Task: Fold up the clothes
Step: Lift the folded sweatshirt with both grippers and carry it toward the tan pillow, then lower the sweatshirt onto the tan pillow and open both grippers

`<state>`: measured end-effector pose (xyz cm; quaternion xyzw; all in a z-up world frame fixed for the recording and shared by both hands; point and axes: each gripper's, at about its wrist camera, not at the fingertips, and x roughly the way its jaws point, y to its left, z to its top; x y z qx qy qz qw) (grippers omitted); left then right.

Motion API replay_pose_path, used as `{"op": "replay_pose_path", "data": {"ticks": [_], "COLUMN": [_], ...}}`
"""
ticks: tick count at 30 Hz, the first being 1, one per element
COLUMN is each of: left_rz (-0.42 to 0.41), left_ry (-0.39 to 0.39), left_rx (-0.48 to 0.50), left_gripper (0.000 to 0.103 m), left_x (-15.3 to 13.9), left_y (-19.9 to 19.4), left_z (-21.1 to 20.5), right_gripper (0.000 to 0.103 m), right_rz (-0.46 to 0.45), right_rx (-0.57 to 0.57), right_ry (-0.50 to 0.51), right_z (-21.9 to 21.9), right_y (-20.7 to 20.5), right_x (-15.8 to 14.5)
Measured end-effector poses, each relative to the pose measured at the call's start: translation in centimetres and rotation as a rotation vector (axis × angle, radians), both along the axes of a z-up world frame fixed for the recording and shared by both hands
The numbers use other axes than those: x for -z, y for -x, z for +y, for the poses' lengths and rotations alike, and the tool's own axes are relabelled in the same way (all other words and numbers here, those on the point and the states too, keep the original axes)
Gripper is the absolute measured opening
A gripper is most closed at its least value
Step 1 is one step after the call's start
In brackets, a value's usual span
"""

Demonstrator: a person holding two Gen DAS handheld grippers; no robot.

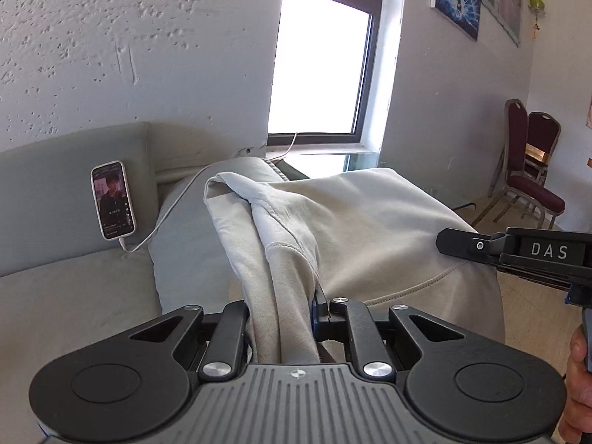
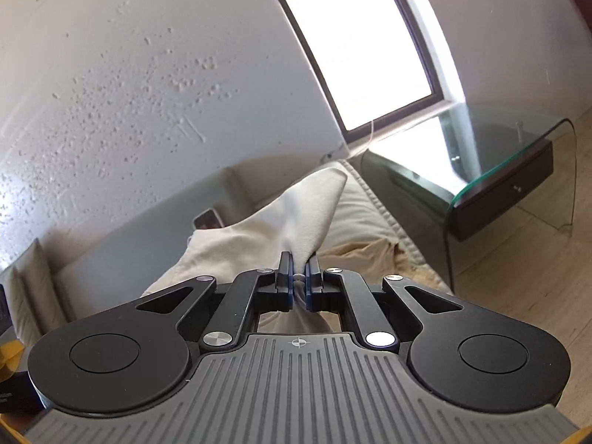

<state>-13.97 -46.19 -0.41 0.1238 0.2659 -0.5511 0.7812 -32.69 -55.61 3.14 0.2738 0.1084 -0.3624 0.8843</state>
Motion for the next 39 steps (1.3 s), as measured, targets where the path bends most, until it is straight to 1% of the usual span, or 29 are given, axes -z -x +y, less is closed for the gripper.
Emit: {"op": "replay_pose_path", "data": {"ticks": [1,2,3,4,5,7,9,10,11,13,14,15,16,17,19,20,23,24,27,28,29,30,31,32,33,34,35,36,39], "left_rz": [0.034,0.068,0.102,0.127,0.142,0.173,0.203,0.205,0.191,0.166,0.154,0.142,0.131,0.119,0.096,0.082,0.123,0.141,0.124,0.117,0.113,0.107,0.102,0.095,0.092,0.098,0.108,0.116,0.118], "left_ry": [-0.064,-0.127,-0.191,-0.214,-0.196,-0.160,-0.124,-0.102,-0.073,0.005,0.027,0.026,0.024,0.023,0.020,-0.008,-0.233,-0.267,-0.275,-0.269,-0.258,-0.247,-0.237,-0.223,-0.206,-0.192,-0.181,-0.170,-0.148], "left_rx": [-0.024,-0.048,-0.072,-0.092,-0.107,-0.138,-0.168,-0.177,-0.178,-0.163,-0.140,-0.114,-0.087,-0.061,-0.007,-0.003,-0.036,-0.033,-0.016,-0.010,-0.016,-0.028,-0.040,-0.053,-0.066,-0.074,-0.077,-0.073,-0.044], "left_gripper": [0.022,0.036,0.043,0.041,0.038,0.046,0.052,0.052,0.050,0.042,0.032,0.020,0.017,0.016,0.017,0.022,0.023,0.023,0.024,0.026,0.036,0.049,0.053,0.061,0.071,0.076,0.085,0.089,0.099], "left_x": [1.4,2.8,4.2,5.0,5.1,5.4,5.7,5.6,5.2,4.2,3.8,3.7,3.6,3.5,3.2,3.4,6.1,6.5,5.3,4.6,3.8,2.9,2.0,1.1,0.3,-0.5,-1.3,-2.0,-3.4], "left_y": [-0.8,-1.6,-2.5,-3.0,-3.4,-4.1,-4.8,-4.9,-4.7,-3.8,-3.1,-2.3,-1.4,-0.6,1.0,1.7,2.0,2.0,2.6,2.8,2.9,3.0,3.2,3.4,3.7,4.0,4.2,4.6,5.9], "left_z": [-1.3,-2.5,-3.8,-3.9,-2.8,-0.7,1.4,2.4,3.4,4.8,4.9,4.5,4.1,3.7,2.9,2.3,-0.4,-0.5,1.1,1.8,2.7,3.5,4.4,5.3,6.2,7.0,7.8,8.5,10.1], "right_gripper": [0.006,0.006,0.008,0.013,0.014,0.031,0.040,0.052,0.055,0.055,0.055,0.055,0.054,0.052,0.039,0.039,0.039,0.039,0.039,0.040,0.041,0.047,0.054,0.056,0.063,0.070,0.073,0.079,0.082], "right_rz": [0.013,0.034,0.082,0.136,0.208,0.338,0.295,0.255,0.215,0.187,0.170,0.152,0.143,0.148,0.177,0.202,0.301,0.344,0.438,0.451,0.463,0.471,0.456,0.437,0.411,0.387,0.368,0.362,0.373], "right_rx": [0.003,0.004,0.001,-0.002,0.012,0.048,0.051,0.056,0.061,0.071,0.063,0.052,0.036,0.012,-0.039,-0.058,-0.067,-0.059,-0.073,-0.085,-0.097,-0.105,-0.112,-0.118,-0.126,-0.135,-0.141,-0.149,-0.190], "right_ry": [-0.010,-0.017,-0.037,-0.061,-0.090,-0.157,-0.182,-0.174,-0.165,-0.099,-0.075,-0.054,-0.041,-0.031,-0.012,-0.010,-0.048,-0.079,-0.161,-0.160,-0.158,-0.166,-0.178,-0.192,-0.206,-0.218,-0.223,-0.218,-0.185], "right_z": [-1.3,-2.7,-4.1,-5.5,-6.6,-8.0,-7.4,-6.7,-6.1,-5.0,-4.4,-3.8,-3.3,-2.9,-2.1,-1.6,-0.7,-0.6,-0.4,0.2,0.8,1.5,2.1,2.6,3.2,3.7,4.3,5.0,7.1], "right_y": [-0.3,-0.8,-1.5,-2.2,-2.7,-3.2,-1.5,-0.3,0.8,2.2,2.5,2.8,2.7,2.2,0.7,0.0,-1.3,-1.5,-0.9,-0.4,0.2,0.9,1.5,2.2,2.9,3.4,3.8,4.1,4.5], "right_x": [0.4,1.3,2.6,3.9,5.1,7.2,7.4,7.2,6.9,5.8,5.3,4.9,4.5,4.3,4.2,4.4,5.8,6.4,7.3,6.9,6.3,5.5,4.5,3.5,2.4,1.3,0.1,-0.9,-3.5]}}
